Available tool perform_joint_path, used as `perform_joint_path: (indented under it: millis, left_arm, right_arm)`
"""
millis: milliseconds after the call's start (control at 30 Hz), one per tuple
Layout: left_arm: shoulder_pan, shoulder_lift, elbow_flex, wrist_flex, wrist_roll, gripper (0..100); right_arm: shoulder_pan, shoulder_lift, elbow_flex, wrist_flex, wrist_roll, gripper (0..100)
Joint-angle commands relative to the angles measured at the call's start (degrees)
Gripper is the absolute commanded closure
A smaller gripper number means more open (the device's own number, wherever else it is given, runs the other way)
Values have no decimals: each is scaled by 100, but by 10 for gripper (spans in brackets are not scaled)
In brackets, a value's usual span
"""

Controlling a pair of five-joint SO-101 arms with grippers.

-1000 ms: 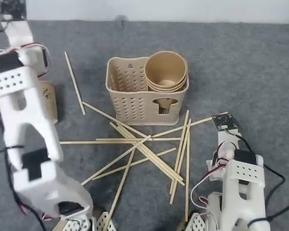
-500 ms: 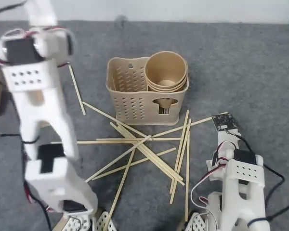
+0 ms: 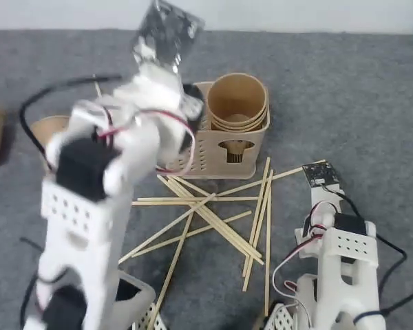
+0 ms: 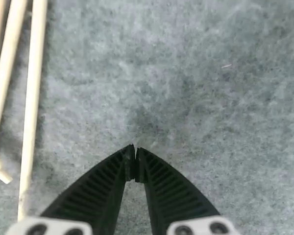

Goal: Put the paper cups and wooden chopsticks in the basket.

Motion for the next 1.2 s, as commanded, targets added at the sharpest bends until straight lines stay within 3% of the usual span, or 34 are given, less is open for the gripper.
perform_joint_path:
  millis: [0, 333, 667, 900, 1167]
  left_arm:
    - [387, -941, 1640, -1099, 70, 987]
    - [800, -2769, 5763, -5073, 70, 987]
    - [932, -2593, 6932, -6919, 70, 986]
    - [958, -2593, 7187, -7218, 70, 986]
    - [958, -2549, 7292, -6822, 413, 986]
  right_arm:
    - [-22, -136, -18, -75, -62, 991]
    - [-31, -136, -18, -75, -62, 991]
    - [-40, -145, -18, -75, -53, 991]
    - [-40, -145, -18, -75, -53, 991]
    - [-40, -145, -18, -75, -53, 991]
